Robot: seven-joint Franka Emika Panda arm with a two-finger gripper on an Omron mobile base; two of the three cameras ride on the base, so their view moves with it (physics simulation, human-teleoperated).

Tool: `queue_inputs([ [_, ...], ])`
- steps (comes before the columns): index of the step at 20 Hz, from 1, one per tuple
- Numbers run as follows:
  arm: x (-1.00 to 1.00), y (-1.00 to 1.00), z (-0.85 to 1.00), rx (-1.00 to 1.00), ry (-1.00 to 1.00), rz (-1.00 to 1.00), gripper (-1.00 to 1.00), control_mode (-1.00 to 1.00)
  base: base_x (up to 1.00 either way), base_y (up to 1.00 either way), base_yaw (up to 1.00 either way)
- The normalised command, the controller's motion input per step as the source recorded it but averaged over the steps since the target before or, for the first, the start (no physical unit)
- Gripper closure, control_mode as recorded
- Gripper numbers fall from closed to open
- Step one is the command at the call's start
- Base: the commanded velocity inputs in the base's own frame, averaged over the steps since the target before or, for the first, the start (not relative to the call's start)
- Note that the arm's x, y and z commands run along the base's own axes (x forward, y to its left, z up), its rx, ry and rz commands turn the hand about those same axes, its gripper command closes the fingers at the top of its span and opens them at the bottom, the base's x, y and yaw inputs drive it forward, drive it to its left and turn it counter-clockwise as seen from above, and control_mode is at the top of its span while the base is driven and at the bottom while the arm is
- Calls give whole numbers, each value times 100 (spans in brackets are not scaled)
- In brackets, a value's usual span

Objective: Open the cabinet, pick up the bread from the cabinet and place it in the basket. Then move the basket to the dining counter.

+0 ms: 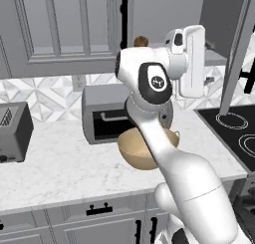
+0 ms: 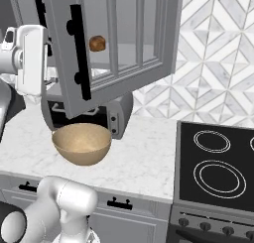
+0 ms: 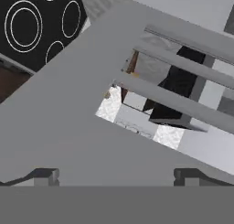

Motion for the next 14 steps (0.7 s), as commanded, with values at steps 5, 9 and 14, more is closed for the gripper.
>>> queue_inputs([
  [5,-20,-100,-3,4,1,-41,-100,-100,0,0,0],
  [9,-48,-100,0,12,-1,-24,-100,-100,0,0,0],
  [14,-54,-100,-9,16,-6,-15,-100,-100,0,0,0],
])
